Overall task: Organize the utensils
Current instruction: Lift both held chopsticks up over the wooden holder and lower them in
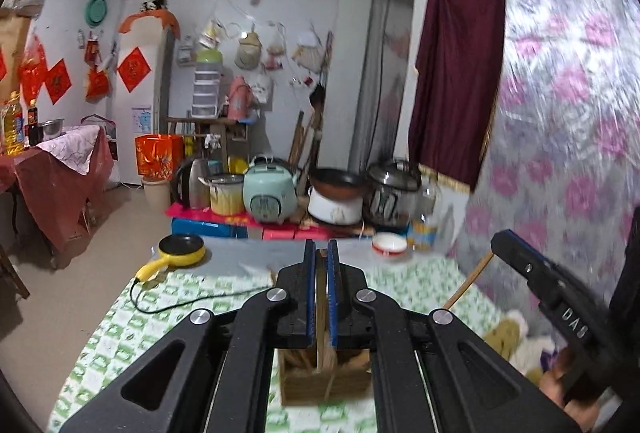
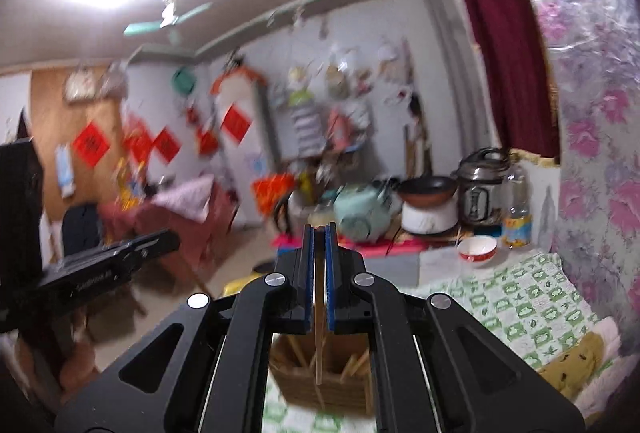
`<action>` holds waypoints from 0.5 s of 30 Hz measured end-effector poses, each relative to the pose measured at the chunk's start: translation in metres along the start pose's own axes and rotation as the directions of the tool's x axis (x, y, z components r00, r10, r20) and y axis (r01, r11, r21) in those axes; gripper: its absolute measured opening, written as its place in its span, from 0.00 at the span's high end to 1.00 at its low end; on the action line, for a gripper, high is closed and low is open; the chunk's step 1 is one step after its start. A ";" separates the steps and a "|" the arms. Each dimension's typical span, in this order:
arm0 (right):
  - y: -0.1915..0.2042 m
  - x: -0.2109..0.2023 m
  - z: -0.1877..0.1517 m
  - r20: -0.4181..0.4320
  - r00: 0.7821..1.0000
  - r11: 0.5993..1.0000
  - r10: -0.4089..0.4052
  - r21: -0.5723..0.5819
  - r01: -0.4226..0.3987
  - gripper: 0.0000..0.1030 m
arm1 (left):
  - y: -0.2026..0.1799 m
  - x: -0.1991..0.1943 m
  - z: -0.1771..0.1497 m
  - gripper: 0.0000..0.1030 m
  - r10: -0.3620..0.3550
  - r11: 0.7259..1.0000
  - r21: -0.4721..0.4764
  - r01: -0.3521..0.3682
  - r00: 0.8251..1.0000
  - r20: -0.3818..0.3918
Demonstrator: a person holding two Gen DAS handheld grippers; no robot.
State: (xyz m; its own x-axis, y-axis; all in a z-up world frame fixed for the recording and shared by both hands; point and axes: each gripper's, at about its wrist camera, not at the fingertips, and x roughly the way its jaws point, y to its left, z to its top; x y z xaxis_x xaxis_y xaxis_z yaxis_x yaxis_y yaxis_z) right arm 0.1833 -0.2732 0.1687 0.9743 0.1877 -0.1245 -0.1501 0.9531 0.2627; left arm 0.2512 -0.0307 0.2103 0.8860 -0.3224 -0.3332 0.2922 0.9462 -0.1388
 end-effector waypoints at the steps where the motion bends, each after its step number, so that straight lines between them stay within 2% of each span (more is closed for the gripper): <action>1: -0.003 0.003 -0.001 0.015 1.000 1.000 -0.011 0.014 0.011 0.94 | -0.001 0.003 0.001 0.94 0.008 1.000 -0.002 -0.008 1.000 0.009; 3: -0.004 0.014 -0.009 0.035 0.999 1.000 -0.029 0.012 0.029 0.94 | -0.004 0.015 0.000 0.94 0.038 0.999 -0.003 -0.038 0.999 0.031; 5: -0.006 0.022 -0.014 0.041 0.998 0.999 -0.050 -0.002 0.050 0.94 | -0.004 0.024 -0.004 0.94 0.037 0.999 -0.007 -0.036 0.999 0.029; 11: -0.008 0.049 -0.026 -0.019 0.998 0.998 -0.054 -0.022 0.054 0.94 | 0.013 0.059 -0.016 0.94 0.024 0.999 -0.035 -0.026 0.998 -0.049; 15: -0.008 0.059 -0.032 -0.058 0.997 0.998 -0.054 -0.030 0.053 0.94 | 0.024 0.064 -0.019 0.94 0.032 0.998 -0.056 -0.036 0.997 -0.072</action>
State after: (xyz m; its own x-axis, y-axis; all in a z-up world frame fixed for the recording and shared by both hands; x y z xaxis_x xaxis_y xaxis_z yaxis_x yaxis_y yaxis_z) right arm 0.2370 -0.2618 0.1285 0.9696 0.1492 -0.1941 -0.1036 0.9684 0.2270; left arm 0.3085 -0.0290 0.1680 0.8667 -0.2933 -0.4034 0.2399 0.9543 -0.1784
